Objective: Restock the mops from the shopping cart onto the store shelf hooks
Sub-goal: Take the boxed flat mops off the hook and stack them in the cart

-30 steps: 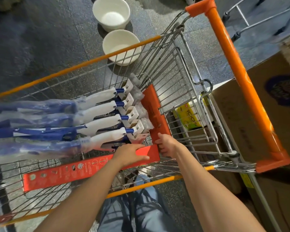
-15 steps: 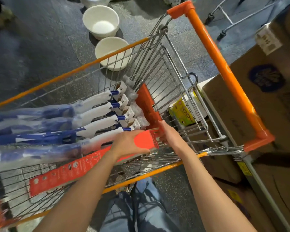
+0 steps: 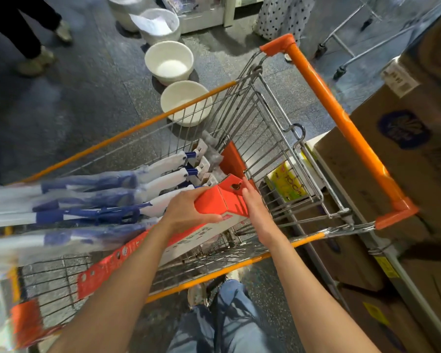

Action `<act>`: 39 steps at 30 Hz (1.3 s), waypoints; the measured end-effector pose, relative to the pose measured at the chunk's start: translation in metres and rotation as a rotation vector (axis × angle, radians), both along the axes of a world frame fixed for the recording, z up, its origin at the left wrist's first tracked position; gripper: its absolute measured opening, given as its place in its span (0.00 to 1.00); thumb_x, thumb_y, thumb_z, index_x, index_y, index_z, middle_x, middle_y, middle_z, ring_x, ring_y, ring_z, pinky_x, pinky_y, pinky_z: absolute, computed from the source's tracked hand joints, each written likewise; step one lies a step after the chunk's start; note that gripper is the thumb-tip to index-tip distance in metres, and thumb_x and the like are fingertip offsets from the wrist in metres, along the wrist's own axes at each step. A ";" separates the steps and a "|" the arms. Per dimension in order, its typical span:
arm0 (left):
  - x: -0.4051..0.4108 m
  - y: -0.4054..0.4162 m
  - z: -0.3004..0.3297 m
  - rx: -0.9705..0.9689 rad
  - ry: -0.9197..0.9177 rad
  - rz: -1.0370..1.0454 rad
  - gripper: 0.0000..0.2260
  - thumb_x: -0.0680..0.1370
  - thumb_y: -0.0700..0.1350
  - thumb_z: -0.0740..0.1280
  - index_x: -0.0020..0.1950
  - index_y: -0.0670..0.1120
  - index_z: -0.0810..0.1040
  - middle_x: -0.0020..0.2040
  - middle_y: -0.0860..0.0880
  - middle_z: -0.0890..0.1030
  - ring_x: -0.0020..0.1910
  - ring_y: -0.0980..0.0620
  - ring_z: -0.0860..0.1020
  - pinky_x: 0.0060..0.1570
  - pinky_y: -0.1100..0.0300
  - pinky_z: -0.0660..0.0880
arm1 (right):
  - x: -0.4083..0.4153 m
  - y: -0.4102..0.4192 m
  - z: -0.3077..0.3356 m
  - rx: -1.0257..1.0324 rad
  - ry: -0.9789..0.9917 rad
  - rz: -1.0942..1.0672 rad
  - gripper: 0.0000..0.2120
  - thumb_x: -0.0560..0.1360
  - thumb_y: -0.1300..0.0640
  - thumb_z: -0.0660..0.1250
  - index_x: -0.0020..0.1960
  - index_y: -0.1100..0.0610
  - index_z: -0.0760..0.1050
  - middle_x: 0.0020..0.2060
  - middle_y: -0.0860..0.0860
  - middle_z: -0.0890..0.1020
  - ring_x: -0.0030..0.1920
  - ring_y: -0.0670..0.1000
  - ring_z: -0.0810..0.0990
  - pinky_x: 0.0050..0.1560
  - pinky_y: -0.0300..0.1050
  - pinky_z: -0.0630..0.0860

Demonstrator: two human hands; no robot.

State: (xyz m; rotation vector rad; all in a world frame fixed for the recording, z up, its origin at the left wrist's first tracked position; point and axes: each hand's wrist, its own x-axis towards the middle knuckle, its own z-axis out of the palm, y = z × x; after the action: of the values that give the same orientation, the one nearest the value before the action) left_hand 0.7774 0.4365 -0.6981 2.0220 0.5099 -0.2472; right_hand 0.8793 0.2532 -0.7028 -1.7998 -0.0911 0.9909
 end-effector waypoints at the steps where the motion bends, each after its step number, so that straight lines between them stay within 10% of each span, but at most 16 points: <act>1: -0.004 0.003 0.003 -0.025 -0.004 0.009 0.40 0.57 0.73 0.75 0.67 0.64 0.75 0.56 0.58 0.82 0.52 0.57 0.81 0.55 0.48 0.80 | -0.005 0.004 0.007 0.007 0.009 -0.018 0.29 0.70 0.21 0.58 0.69 0.22 0.58 0.76 0.45 0.65 0.72 0.50 0.70 0.70 0.60 0.70; 9: -0.033 0.026 0.042 -0.102 -0.126 0.101 0.36 0.59 0.69 0.75 0.64 0.63 0.72 0.56 0.65 0.78 0.54 0.66 0.78 0.53 0.63 0.77 | -0.024 0.024 0.049 0.161 -0.069 -0.008 0.33 0.80 0.54 0.67 0.79 0.43 0.55 0.59 0.34 0.69 0.46 0.17 0.70 0.41 0.23 0.72; 18: -0.068 0.029 0.074 0.054 -0.175 0.221 0.42 0.62 0.74 0.69 0.72 0.63 0.62 0.61 0.58 0.75 0.58 0.54 0.77 0.57 0.56 0.77 | -0.049 0.057 0.079 0.207 -0.170 0.057 0.38 0.73 0.42 0.74 0.75 0.30 0.56 0.72 0.47 0.70 0.68 0.48 0.74 0.66 0.54 0.76; 24: -0.111 0.042 0.081 -0.018 -0.288 0.438 0.44 0.59 0.80 0.68 0.69 0.61 0.66 0.62 0.53 0.78 0.59 0.52 0.79 0.56 0.49 0.80 | -0.077 0.075 0.096 0.271 -0.237 0.127 0.37 0.78 0.53 0.71 0.79 0.40 0.55 0.69 0.38 0.68 0.64 0.33 0.71 0.55 0.32 0.74; 29: -0.146 0.063 0.096 -0.162 -0.393 0.522 0.30 0.62 0.69 0.74 0.62 0.67 0.71 0.57 0.49 0.82 0.54 0.45 0.83 0.52 0.41 0.81 | -0.100 0.087 0.096 0.345 -0.101 0.095 0.39 0.73 0.53 0.76 0.76 0.37 0.59 0.66 0.48 0.77 0.65 0.48 0.78 0.60 0.47 0.79; 35: -0.166 0.075 0.138 -0.243 -0.571 0.641 0.39 0.62 0.59 0.77 0.66 0.41 0.72 0.48 0.56 0.86 0.45 0.58 0.84 0.40 0.63 0.79 | -0.125 0.108 0.125 0.409 -0.103 0.219 0.20 0.76 0.57 0.72 0.66 0.51 0.75 0.57 0.49 0.84 0.59 0.51 0.82 0.54 0.45 0.80; 39: -0.174 0.091 0.163 -0.259 -0.674 0.731 0.27 0.67 0.53 0.73 0.62 0.42 0.74 0.48 0.51 0.84 0.47 0.51 0.82 0.46 0.54 0.79 | -0.131 0.130 0.155 0.468 -0.157 0.242 0.19 0.77 0.57 0.71 0.67 0.50 0.75 0.58 0.51 0.84 0.60 0.53 0.82 0.56 0.48 0.80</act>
State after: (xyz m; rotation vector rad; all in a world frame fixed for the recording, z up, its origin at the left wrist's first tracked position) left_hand 0.6034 0.5272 -0.5350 1.4251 0.6899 0.7481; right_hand 0.7480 0.3829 -0.5481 -1.4488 -0.6019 0.9015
